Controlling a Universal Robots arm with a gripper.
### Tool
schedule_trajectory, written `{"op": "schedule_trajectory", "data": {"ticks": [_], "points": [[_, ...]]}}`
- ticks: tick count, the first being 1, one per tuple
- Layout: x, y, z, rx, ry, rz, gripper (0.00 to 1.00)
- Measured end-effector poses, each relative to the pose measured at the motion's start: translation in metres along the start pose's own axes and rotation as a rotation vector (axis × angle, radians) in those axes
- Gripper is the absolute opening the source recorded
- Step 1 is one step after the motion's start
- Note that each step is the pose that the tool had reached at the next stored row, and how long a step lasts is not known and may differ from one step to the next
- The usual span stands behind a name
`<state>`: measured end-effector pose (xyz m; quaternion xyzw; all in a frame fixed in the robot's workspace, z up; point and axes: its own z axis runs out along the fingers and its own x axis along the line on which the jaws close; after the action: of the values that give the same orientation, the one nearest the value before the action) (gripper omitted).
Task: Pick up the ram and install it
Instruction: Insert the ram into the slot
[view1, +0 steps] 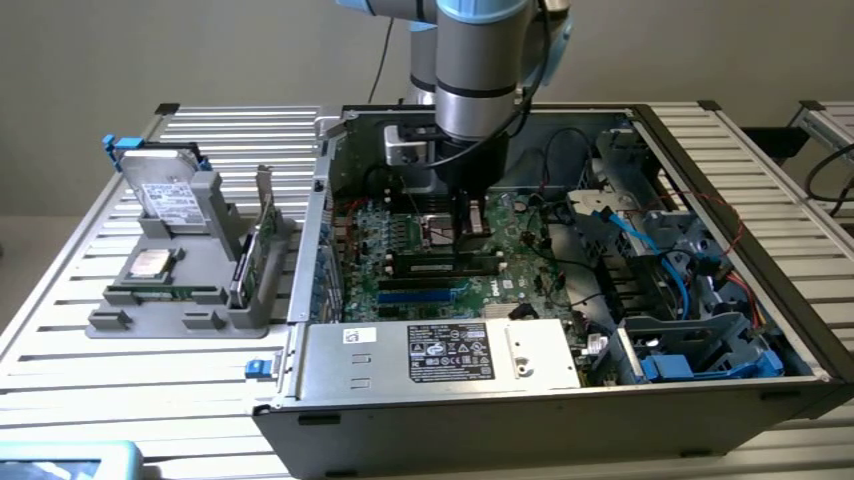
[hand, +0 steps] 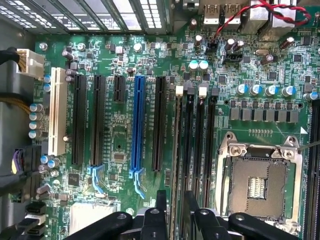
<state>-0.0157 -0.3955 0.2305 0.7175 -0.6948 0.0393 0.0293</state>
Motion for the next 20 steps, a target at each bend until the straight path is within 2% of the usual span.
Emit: {"op": "schedule_trajectory", "data": {"ticks": [4,7,12,20], "points": [[0.001,-0.0047,-0.0038,-0.0007,-0.0001,0.0,0.28],[0.001,-0.0084,-0.0081,-0.0035,-0.0001,0.0,0.28],[0.003,-0.0129,-0.0131,-0.0145,-0.0006,-0.001,0.28],[0.003,-0.0129,-0.0132,-0.0153,-0.0006,-0.002,0.28]]}}
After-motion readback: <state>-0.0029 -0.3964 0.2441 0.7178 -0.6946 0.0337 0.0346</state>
